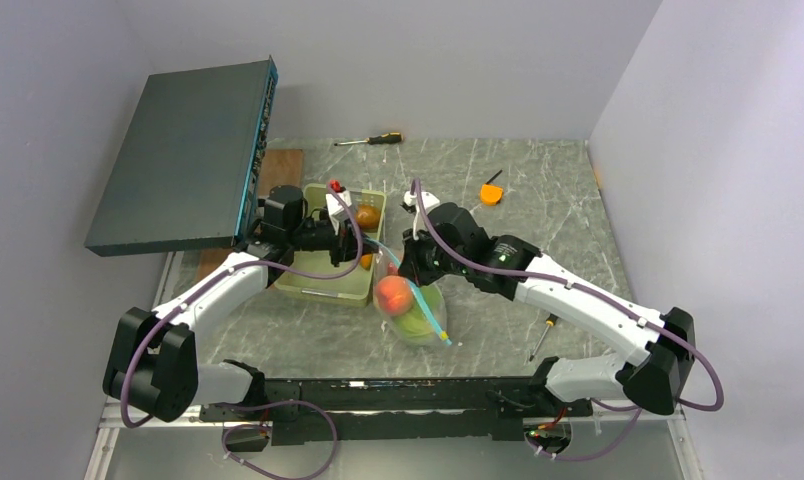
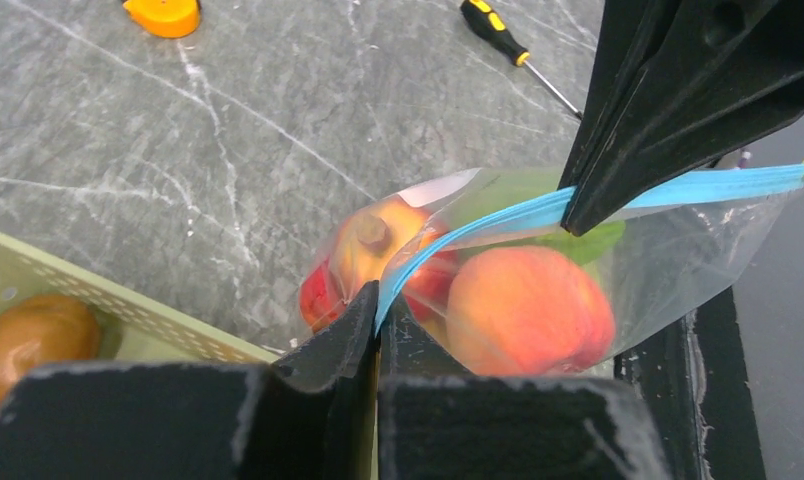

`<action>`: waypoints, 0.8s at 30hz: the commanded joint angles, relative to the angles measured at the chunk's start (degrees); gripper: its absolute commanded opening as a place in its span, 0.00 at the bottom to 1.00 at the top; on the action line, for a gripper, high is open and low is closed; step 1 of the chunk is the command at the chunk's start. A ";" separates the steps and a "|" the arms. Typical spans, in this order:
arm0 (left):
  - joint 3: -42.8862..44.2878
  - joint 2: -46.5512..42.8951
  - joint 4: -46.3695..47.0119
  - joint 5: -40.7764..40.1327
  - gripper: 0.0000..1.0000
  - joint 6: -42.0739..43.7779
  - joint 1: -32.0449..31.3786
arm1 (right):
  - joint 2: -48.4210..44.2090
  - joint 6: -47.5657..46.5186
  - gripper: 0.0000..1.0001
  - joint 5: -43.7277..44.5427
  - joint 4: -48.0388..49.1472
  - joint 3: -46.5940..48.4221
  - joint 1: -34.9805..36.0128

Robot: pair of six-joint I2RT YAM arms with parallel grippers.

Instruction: Place the food in the zip-top bag and seal the zipper

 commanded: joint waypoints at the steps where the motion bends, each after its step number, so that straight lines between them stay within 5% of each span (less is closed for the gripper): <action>1: 2.32 -1.54 1.68 -7.00 0.21 -1.00 -0.23 | -0.99 3.73 0.00 10.18 -0.91 0.34 -1.44; 4: 2.34 -2.57 1.74 -12.73 0.66 -3.04 -0.19 | -2.31 6.26 0.00 12.29 -3.08 -0.42 -6.20; 5: 1.94 -3.30 2.61 -14.34 0.88 -3.67 -0.20 | -3.28 6.94 0.00 11.47 -3.36 -1.20 -9.00; 6: 1.32 -4.31 3.45 -15.63 0.98 -4.10 -0.29 | -4.35 7.47 0.00 10.24 -3.62 -1.98 -11.93; 9: 0.52 -7.42 4.26 -19.38 1.00 -4.16 -0.77 | -6.80 6.60 0.00 8.32 -6.38 -2.64 -19.51; 16: -0.45 -13.11 3.36 -28.54 1.00 -2.73 -3.45 | -7.76 2.05 0.00 19.09 -20.36 3.21 -31.53; 24: -2.21 -17.27 4.61 -34.70 1.00 -1.52 -5.12 | -7.83 1.98 0.00 37.06 -27.57 8.27 -31.30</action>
